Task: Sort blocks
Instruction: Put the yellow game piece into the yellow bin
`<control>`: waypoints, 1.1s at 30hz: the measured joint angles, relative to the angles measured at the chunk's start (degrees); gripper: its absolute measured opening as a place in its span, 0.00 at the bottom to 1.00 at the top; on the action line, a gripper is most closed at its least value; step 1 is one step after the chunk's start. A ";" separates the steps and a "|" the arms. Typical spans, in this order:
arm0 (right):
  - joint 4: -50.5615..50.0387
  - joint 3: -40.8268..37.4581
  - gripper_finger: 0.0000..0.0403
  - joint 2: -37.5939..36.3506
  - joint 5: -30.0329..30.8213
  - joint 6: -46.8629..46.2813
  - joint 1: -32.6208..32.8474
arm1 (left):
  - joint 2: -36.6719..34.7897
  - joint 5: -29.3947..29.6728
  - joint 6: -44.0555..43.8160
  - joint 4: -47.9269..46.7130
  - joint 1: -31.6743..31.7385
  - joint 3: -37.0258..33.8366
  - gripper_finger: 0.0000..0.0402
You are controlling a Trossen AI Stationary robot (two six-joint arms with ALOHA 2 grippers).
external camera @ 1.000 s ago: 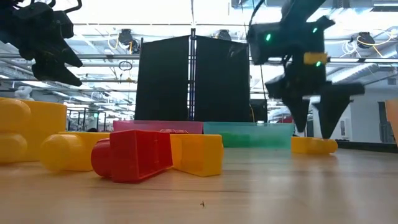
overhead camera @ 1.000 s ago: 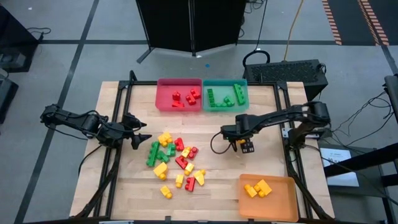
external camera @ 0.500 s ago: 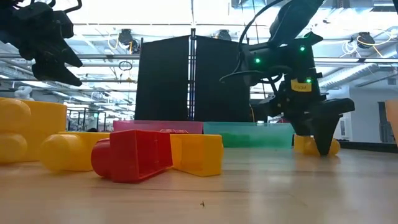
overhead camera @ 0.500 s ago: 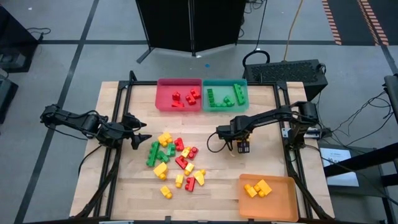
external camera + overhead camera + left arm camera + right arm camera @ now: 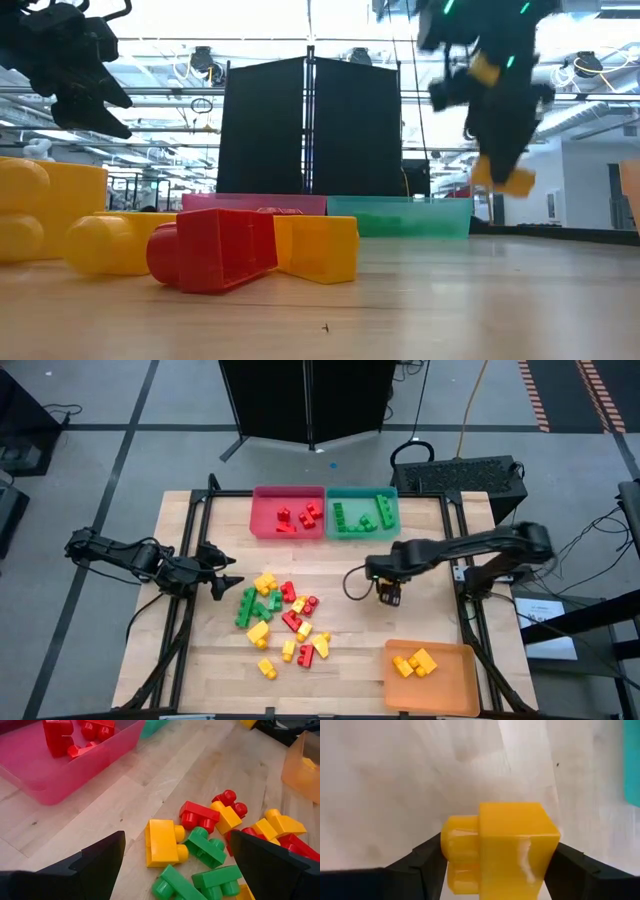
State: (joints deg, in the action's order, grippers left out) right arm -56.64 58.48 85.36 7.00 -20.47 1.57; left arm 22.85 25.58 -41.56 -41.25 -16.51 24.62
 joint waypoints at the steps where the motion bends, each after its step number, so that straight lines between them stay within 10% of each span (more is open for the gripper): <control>1: -0.08 0.06 0.62 -1.89 -0.12 -2.25 0.93 | 0.00 0.00 -0.02 0.02 0.00 0.00 0.90; 11: 4.89 0.09 0.62 -10.86 -7.29 -25.11 21.31 | 0.00 0.03 0.00 0.02 -0.02 0.00 0.90; 27: 11.48 0.13 0.62 -4.58 -7.24 -59.61 47.19 | 0.02 0.09 0.00 0.00 -0.02 0.00 0.90; 33: 11.01 0.13 0.94 -0.25 -9.53 -64.36 47.68 | 0.00 0.11 -0.02 0.00 0.00 0.00 0.90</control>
State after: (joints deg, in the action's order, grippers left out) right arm -45.63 58.61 85.12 -2.52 -84.83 49.25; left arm 22.85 25.69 -41.58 -41.25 -16.51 24.62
